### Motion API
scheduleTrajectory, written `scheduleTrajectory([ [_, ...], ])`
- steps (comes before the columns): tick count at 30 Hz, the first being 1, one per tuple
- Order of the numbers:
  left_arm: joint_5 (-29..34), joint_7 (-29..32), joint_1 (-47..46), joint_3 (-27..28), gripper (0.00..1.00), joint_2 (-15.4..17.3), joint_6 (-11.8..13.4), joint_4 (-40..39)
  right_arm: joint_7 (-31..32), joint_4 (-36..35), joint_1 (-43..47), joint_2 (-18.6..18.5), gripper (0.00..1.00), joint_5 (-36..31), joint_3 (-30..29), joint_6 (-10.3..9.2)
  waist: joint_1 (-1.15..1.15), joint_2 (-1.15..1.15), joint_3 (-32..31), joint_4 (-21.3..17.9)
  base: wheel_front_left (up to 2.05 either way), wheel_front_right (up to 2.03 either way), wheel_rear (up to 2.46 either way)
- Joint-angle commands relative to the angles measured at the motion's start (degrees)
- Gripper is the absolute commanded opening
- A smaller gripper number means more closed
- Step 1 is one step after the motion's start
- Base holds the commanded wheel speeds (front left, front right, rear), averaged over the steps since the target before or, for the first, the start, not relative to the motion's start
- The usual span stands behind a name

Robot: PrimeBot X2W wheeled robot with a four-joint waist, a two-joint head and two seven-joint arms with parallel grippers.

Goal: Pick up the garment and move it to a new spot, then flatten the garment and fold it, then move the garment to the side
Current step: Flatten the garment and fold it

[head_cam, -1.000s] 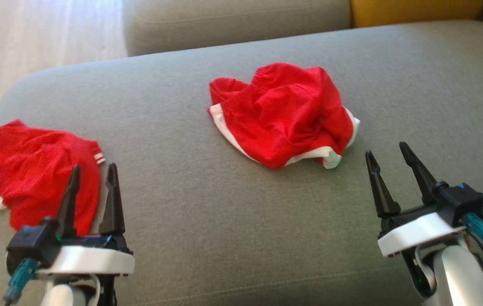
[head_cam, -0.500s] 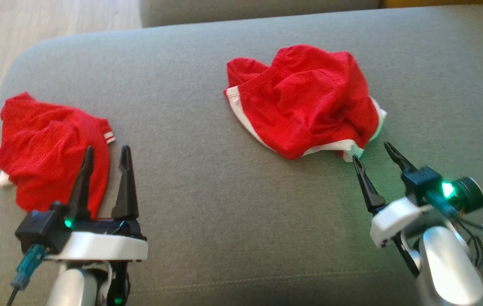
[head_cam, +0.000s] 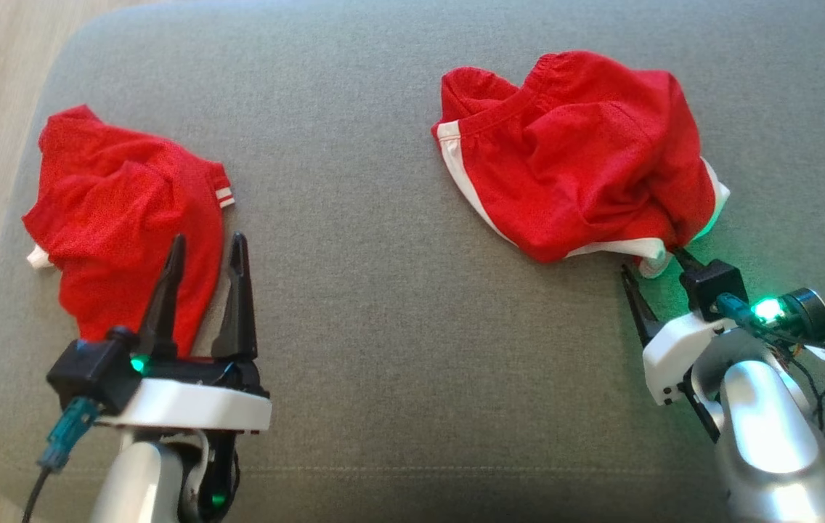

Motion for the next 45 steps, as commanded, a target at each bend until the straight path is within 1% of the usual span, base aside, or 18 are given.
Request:
scheduleTrajectory([
  [1, -0.1, -0.3, -2.6, 1.4, 1.00, 0.2, 0.3, -1.7, -0.8, -1.0, -2.1, 0.1, 1.00, -0.4, 1.0, -0.02, 0.00, 0.00, 0.2, 0.2, 0.00, 0.00, 0.00],
  [2, -0.2, -0.3, -2.6, 1.2, 1.00, 0.2, 0.3, -1.6, -1.1, -0.4, -2.5, 0.1, 0.84, -0.6, 0.8, -0.02, 0.00, 0.00, 0.3, 0.3, 0.00, 0.00, 0.00],
  [4, -0.2, -0.3, -2.8, 1.0, 1.00, 0.2, 0.3, -1.4, -1.5, 0.8, -3.1, 0.1, 0.00, -1.2, 0.5, -0.02, 0.00, 0.00, 0.5, 0.3, 0.00, 0.00, 0.00],
  [9, -0.4, -0.3, -3.1, 0.7, 1.00, 0.2, 0.3, -0.8, -2.3, 2.0, -4.0, 0.1, 0.00, -3.3, -0.3, -0.02, 0.00, 0.00, -0.1, -0.3, 0.00, 0.00, 0.00],
  [14, -0.8, -0.3, -2.8, 0.8, 1.00, 0.2, 0.5, -0.3, -2.9, -0.2, -3.2, 0.1, 0.00, -5.9, -0.9, -0.02, 0.00, 0.00, -1.8, -2.2, 0.00, 0.00, 0.00],
  [19, -0.3, -0.3, -2.8, 1.2, 1.00, 0.1, 1.0, 0.2, -3.0, -4.2, -1.8, 0.0, 0.00, -8.1, 0.4, -0.02, 0.00, 0.00, -3.3, -6.1, 0.00, 0.00, 0.00],
  [22, 0.2, -0.3, -3.5, 0.9, 1.00, 0.1, 1.2, 1.2, -1.7, -6.5, -1.1, -0.1, 0.00, -8.8, 1.8, -0.02, 0.00, 0.00, -3.6, -8.7, 0.00, 0.00, 0.00],
  [25, 0.8, -0.3, -5.0, 0.1, 1.00, 0.1, 1.2, 3.7, -0.1, -8.8, -0.8, -0.8, 0.00, -8.3, 4.8, -0.02, 0.00, 0.00, -3.3, -11.2, 0.00, 0.00, 0.00],
  [29, 2.2, -0.3, -8.5, -2.7, 1.00, 0.1, 0.7, 9.1, 2.9, -11.7, 0.1, -2.7, 0.00, -5.9, 10.1, -0.02, 0.00, 0.00, -2.3, -14.0, 0.00, 0.00, 0.00],
  [33, 4.5, -0.1, -13.5, -5.0, 1.00, 0.3, 0.5, 18.7, 5.5, -14.8, 0.7, -4.4, 0.00, -2.2, 13.9, -0.02, 0.00, 0.00, -0.6, -16.8, 0.00, 0.00, 0.00],
  [37, 6.2, 2.6, -20.0, -6.2, 1.00, 0.8, 0.7, 29.4, 6.8, -17.1, 1.1, -5.4, 0.00, 0.7, 15.9, -0.02, 0.00, 0.00, 1.3, -19.1, 0.00, 0.00, 0.00],
  [38, 5.8, 3.1, -21.6, -5.9, 1.00, 0.8, 0.7, 31.5, 6.9, -17.5, 1.0, -5.5, 0.00, 1.2, 16.2, -0.02, 0.00, 0.00, 1.8, -19.6, 0.00, 0.00, 0.00],
  [39, 5.8, 3.1, -21.6, -5.9, 1.00, 0.8, 0.7, 31.5, 6.9, -17.5, 1.0, -5.5, 0.00, 1.2, 16.2, -0.02, 0.00, 0.00, 1.8, -19.6, 0.00, 0.00, 0.00],
  [40, 5.1, 4.0, -24.3, -5.6, 1.00, 0.7, 0.5, 35.4, 7.1, -18.2, 0.8, -5.5, 0.00, 1.9, 17.0, -0.02, 0.00, 0.00, 2.7, -20.6, 0.00, 0.00, 0.00],
  [45, 3.9, 2.4, -29.4, -6.0, 1.00, 0.5, -0.8, 41.5, 7.2, -19.0, 0.2, -5.0, 0.00, 2.9, 17.8, -0.02, 0.00, 0.00, 4.1, -22.0, 0.00, 0.00, 0.00],
])
